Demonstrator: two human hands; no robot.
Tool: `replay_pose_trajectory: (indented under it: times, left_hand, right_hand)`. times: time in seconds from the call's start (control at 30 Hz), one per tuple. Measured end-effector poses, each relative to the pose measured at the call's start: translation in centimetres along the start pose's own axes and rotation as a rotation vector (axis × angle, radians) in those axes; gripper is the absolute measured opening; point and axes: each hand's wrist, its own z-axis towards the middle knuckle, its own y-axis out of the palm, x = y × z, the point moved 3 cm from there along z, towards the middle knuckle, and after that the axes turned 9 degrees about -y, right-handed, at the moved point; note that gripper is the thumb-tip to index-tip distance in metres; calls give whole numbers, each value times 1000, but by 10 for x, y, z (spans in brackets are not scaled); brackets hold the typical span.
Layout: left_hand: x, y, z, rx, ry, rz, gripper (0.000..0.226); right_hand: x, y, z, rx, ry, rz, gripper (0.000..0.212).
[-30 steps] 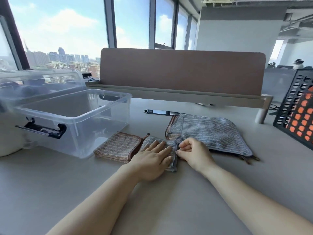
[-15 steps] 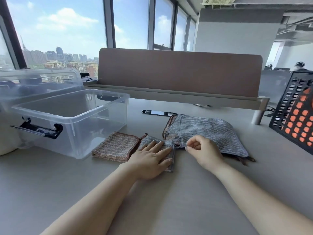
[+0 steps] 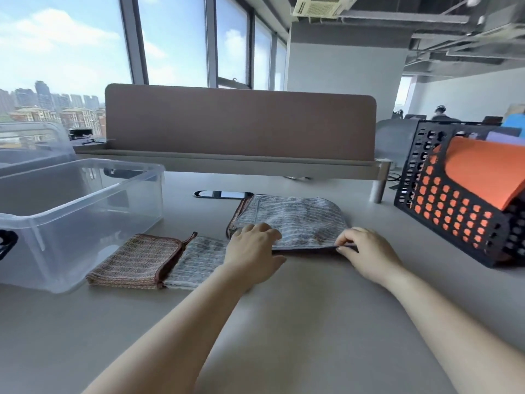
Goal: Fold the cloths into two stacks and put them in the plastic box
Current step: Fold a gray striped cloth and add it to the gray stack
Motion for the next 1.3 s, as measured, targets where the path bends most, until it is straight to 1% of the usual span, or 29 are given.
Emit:
replay_pose_trajectory:
  times: [0.03, 0.07, 0.13, 0.17, 0.2, 0.27, 0.33, 0.4, 0.43, 0.5, 0.57, 0.6, 0.67, 0.73, 0.8, 0.87, 0.97, 1.03, 1.07, 1.13, 1.2, 1.3]
  left_hand:
    - [4, 4, 3, -8, -12, 31, 55]
    - [7, 8, 6, -8, -26, 54, 55]
    - [12, 11, 12, 46, -37, 64, 41]
    - [14, 12, 14, 88, -37, 55, 31]
    - [16, 11, 14, 137, -35, 38, 26]
    - [25, 8, 14, 196, -10, -5, 24]
    - [34, 3, 10, 198, 24, -66, 21]
    - [38, -3, 2, 137, 64, -166, 16]
    - [37, -5, -2, 78, 100, -239, 13]
    - [33, -9, -13, -91, 186, -360, 2]
    - [29, -14, -27, -254, 247, -398, 10]
    - [26, -16, -33, -322, 249, -416, 13]
    - [23, -22, -39, -375, 225, -459, 16]
    - [20, -29, -36, -324, 183, -510, 18]
    - [18, -35, -27, -223, 137, -577, 23]
    - [16, -35, -11, -92, 86, -587, 25]
    - [12, -20, 17, 96, -77, -552, 16]
    - [14, -9, 31, 185, -185, -536, 9]
    - [15, -4, 36, 213, -223, -530, 10]
    - [19, 4, 45, 226, -288, -517, 16]
    - [21, 11, 54, 203, -324, -468, 19]
    - [19, 22, 66, 96, -356, -375, 22]
  right_hand:
    - [-1, -3, 0, 36, 9, 56, 2]
    - [0, -7, -1, 67, 32, 129, 6]
    - [6, -18, -6, 132, 87, 226, 11]
    - [10, -24, -10, 165, 110, 239, 9]
    - [15, -30, -16, 193, 126, 241, 7]
    - [26, -40, -29, 226, 144, 255, 5]
    - [37, -48, -41, 230, 152, 267, 5]
    - [47, -57, -52, 188, 159, 274, 8]
    - [51, -61, -58, 138, 160, 291, 10]
    - [57, -65, -70, -18, 170, 300, 14]
    - [61, -66, -83, -183, 182, 309, 13]
    - [60, -66, -88, -245, 186, 353, 10]
    - [55, -72, -93, -298, 168, 482, 6]
    - [49, -82, -91, -259, 148, 623, 10]
    - [46, -87, -82, -188, 156, 752, 14]
    - [48, -83, -67, -101, 216, 794, 7]
    - [56, -65, -42, 89, 301, 654, 7]
    - [60, -49, -28, 194, 351, 561, 9]
    - [64, -40, -23, 229, 381, 514, 9]
    - [76, -21, -14, 249, 424, 417, 8]
    - [86, -9, -6, 217, 438, 343, 8]
    - [94, 1, 5, 137, 428, 295, 7]
